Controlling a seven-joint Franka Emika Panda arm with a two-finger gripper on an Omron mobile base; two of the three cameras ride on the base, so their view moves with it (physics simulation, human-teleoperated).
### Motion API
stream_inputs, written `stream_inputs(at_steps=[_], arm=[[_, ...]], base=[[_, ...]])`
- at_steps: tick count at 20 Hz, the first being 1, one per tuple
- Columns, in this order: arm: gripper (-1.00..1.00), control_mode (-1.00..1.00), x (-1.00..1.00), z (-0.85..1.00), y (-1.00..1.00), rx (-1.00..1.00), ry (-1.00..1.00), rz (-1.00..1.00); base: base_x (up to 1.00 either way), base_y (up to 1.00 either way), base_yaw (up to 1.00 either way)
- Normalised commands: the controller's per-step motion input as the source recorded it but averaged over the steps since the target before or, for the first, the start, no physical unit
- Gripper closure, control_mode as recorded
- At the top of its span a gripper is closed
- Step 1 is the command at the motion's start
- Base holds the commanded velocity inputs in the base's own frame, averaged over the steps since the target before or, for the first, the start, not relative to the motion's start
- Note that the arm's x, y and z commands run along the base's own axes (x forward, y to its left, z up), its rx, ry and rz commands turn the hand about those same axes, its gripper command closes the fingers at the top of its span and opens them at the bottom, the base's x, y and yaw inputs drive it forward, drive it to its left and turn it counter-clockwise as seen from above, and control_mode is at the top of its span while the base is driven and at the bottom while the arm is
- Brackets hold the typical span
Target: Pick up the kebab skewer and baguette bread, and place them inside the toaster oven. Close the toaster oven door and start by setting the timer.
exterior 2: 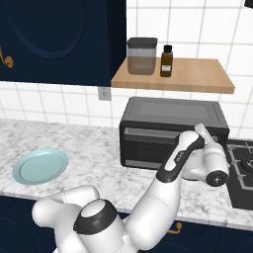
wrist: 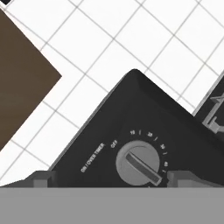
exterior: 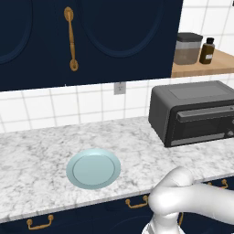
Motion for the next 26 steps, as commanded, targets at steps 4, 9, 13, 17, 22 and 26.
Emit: stream_inputs(at_steps=[4, 9, 13, 17, 22, 26], arm=[[-1.0, -1.0, 0.0, 0.0, -0.05, 0.0, 0.0, 0.0], [-1.0, -1.0, 0.01, 0.0, -0.1, 0.0, 0.01, 0.0], [-1.0, -1.0, 0.0, 0.0, -0.09, 0.0, 0.01, 0.0], [-1.0, -1.0, 0.02, 0.0, -0.09, 0.0, 0.0, 0.0], [-1.0, -1.0, 0.0, 0.0, -0.11, 0.0, 0.0, 0.0], [-1.0, -1.0, 0.0, -0.03, -0.05, 0.0, 0.0, 0.0]], base=[[0.0, 0.0, 0.0], [0.0, 0.0, 0.0], [0.0, 0.0, 0.0], [0.0, 0.0, 0.0], [0.0, 0.0, 0.0], [0.0, 0.0, 0.0]])
